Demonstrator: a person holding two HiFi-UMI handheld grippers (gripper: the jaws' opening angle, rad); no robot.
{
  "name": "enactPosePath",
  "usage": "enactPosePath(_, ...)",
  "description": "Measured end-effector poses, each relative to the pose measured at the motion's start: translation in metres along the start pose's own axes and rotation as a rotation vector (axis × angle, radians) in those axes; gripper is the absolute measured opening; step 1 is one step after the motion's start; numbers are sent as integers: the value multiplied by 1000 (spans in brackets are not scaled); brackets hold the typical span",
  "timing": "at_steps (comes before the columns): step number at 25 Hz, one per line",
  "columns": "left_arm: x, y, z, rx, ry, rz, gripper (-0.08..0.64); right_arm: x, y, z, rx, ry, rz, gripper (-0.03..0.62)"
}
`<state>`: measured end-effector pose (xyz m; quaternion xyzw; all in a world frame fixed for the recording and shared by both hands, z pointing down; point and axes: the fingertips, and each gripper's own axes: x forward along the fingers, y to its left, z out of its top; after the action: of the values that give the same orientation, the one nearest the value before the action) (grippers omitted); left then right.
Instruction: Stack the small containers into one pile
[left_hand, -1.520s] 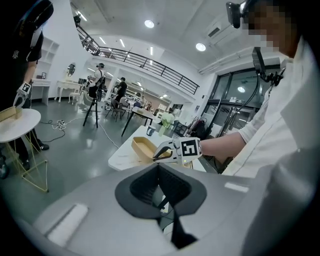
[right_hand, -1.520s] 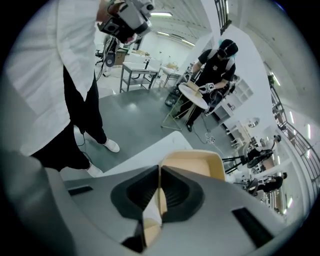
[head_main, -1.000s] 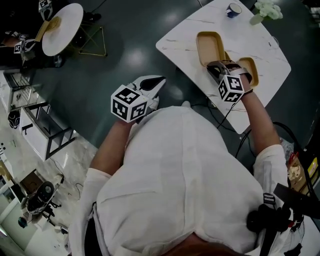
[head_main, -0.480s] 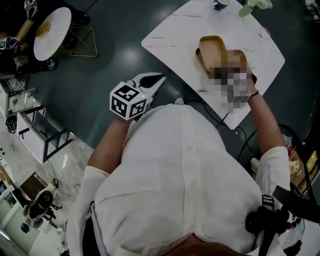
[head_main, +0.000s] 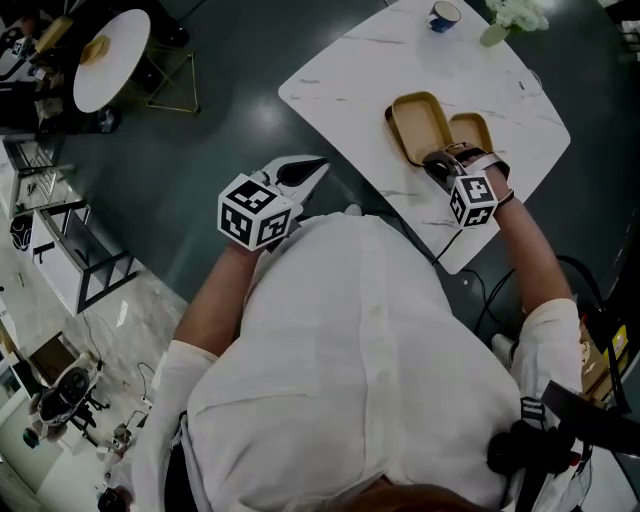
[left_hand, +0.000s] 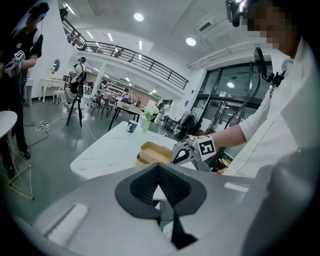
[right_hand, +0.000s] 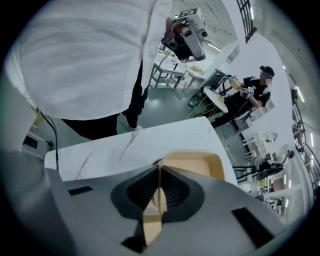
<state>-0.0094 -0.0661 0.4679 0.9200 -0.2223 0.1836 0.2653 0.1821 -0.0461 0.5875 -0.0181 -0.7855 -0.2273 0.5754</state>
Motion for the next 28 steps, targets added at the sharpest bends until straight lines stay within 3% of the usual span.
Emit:
enactPosePath(8,4,-7,-1,-12,2,38,7,7,8,-4,-88,-23,25,20)
enactPosePath(18,9,-11,-2,-9,18,54,6,15,18,-6,-126,-51,39,20)
enactPosePath(28,14,-12,5,1,34,42,8,17,18,-12,-71,-57,37,46)
